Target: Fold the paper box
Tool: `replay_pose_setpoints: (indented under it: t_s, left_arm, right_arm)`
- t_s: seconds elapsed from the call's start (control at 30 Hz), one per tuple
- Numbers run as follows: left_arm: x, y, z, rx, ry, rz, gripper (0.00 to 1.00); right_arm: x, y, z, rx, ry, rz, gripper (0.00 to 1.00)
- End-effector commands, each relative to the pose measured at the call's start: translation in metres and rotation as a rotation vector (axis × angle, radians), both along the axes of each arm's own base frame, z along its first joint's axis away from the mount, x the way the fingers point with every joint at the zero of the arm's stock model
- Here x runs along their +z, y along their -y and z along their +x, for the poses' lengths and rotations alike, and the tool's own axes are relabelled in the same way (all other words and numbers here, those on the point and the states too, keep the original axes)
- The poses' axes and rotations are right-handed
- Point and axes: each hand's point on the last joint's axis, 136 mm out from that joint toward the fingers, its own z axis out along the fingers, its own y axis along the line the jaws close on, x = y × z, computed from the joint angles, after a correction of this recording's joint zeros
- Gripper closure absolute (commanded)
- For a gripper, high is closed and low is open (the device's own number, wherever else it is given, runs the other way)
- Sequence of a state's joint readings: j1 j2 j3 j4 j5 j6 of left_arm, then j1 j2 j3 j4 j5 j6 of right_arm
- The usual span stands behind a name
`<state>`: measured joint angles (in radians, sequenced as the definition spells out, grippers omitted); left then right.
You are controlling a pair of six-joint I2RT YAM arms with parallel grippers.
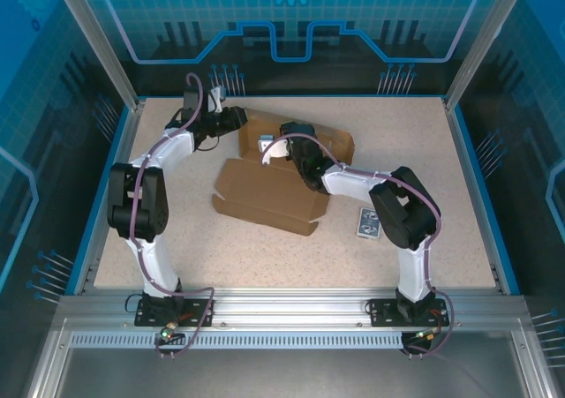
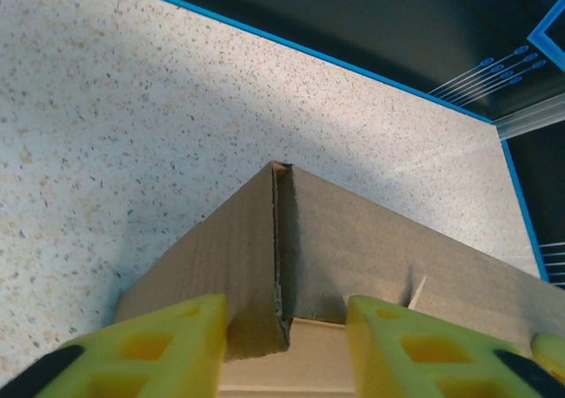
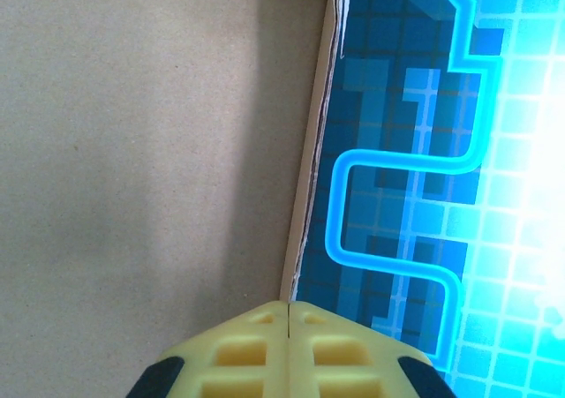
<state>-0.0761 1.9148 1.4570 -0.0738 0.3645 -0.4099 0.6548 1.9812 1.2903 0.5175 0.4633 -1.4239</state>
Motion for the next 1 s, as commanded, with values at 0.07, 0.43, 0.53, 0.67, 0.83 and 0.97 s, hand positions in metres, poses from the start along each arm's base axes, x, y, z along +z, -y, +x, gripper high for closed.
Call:
replay_pose_setpoints:
  t_s: [0.07, 0.43, 0.53, 0.67, 0.83, 0.97]
  left_arm:
    - [0.033, -0.008, -0.013, -0.024, 0.140, 0.037, 0.45]
    - [0.010, -0.010, -0.024, -0.166, 0.368, 0.262, 0.39]
    - [-0.002, -0.009, -0.018, -0.204, 0.377, 0.322, 0.40]
    - [-0.021, -0.010, -0.010, -0.245, 0.351, 0.384, 0.43]
    - [-0.035, -0.006, -0.001, -0.265, 0.329, 0.393, 0.51]
    - [-0.040, -0.001, 0.005, -0.277, 0.326, 0.394, 0.59]
  right_arm:
    - [0.011, -0.010, -0.005, 0.030, 0.033, 0.010, 1.00]
    - [0.012, -0.006, -0.005, 0.022, 0.018, 0.013, 1.00]
    - [0.014, -0.005, -0.005, 0.019, 0.015, 0.017, 1.00]
    - [0.013, -0.004, -0.005, 0.016, 0.008, 0.020, 1.00]
    - [0.013, -0.003, -0.005, 0.011, 0.000, 0.022, 1.00]
    - [0.013, -0.003, -0.006, 0.009, -0.006, 0.022, 1.00]
